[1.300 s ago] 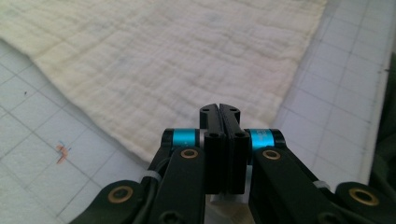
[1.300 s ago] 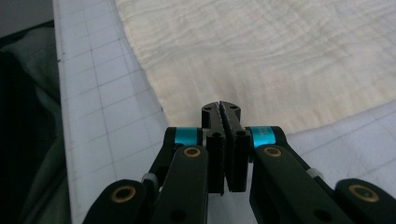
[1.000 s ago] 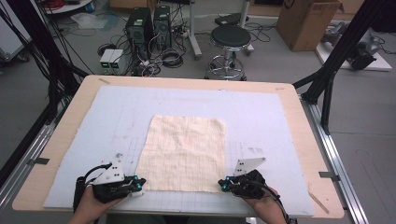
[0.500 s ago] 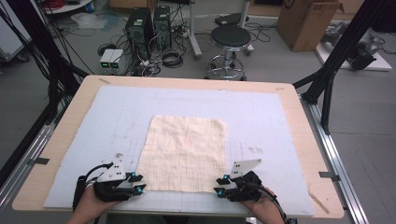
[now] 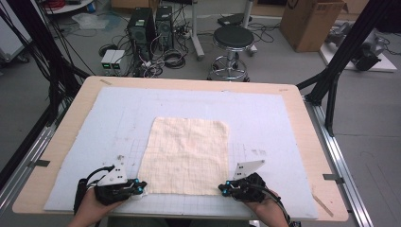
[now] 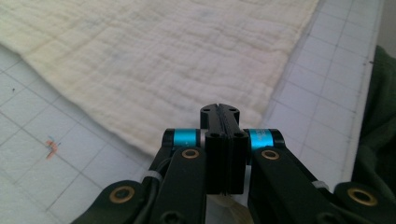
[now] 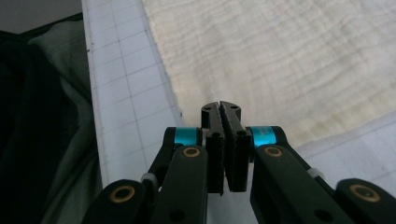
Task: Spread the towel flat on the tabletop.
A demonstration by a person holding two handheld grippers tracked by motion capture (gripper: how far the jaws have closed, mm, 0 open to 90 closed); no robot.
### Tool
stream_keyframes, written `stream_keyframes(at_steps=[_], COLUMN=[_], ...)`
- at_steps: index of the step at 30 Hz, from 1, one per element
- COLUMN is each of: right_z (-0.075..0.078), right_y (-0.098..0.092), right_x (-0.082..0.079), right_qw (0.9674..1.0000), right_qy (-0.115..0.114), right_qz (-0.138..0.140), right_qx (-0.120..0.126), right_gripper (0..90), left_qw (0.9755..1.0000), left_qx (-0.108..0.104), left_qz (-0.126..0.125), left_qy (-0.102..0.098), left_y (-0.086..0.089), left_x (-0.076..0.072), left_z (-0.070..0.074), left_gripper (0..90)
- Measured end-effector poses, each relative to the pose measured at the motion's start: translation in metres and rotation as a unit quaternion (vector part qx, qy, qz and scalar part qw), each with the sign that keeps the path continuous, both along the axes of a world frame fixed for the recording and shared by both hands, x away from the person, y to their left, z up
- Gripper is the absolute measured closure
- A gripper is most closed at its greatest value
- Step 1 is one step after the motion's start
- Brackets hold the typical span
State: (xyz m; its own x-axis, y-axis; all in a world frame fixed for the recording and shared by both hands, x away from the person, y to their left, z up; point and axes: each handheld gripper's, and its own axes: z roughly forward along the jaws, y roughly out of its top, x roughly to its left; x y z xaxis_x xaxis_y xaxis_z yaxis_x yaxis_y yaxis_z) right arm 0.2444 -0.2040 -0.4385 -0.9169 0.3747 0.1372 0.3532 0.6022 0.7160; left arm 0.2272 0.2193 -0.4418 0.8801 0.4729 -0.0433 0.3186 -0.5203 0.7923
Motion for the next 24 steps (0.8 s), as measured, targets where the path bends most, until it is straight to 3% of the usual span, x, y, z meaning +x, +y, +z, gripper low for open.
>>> stream_keyframes(at_steps=[7,12,24], right_z=[0.003,0.003,0.004], right_y=[-0.008,-0.008,-0.014], right_x=[-0.004,-0.007,-0.012], right_qw=[0.9999,0.9999,0.9997], right_qy=[0.006,0.01,0.011], right_qz=[-0.002,0.006,0.007], right_qx=[0.013,0.009,0.02], right_gripper=[88.8,88.8,88.7], left_qw=[0.9999,0.9996,0.9983], left_qx=[-0.004,-0.016,-0.046], left_qz=[-0.014,-0.021,-0.036], left_qy=[-0.002,-0.003,-0.01], left_y=[0.0,0.002,0.007], left_x=[-0.003,-0.005,-0.027], left_z=[0.002,0.005,0.012], left_gripper=[89.0,89.2,89.2])
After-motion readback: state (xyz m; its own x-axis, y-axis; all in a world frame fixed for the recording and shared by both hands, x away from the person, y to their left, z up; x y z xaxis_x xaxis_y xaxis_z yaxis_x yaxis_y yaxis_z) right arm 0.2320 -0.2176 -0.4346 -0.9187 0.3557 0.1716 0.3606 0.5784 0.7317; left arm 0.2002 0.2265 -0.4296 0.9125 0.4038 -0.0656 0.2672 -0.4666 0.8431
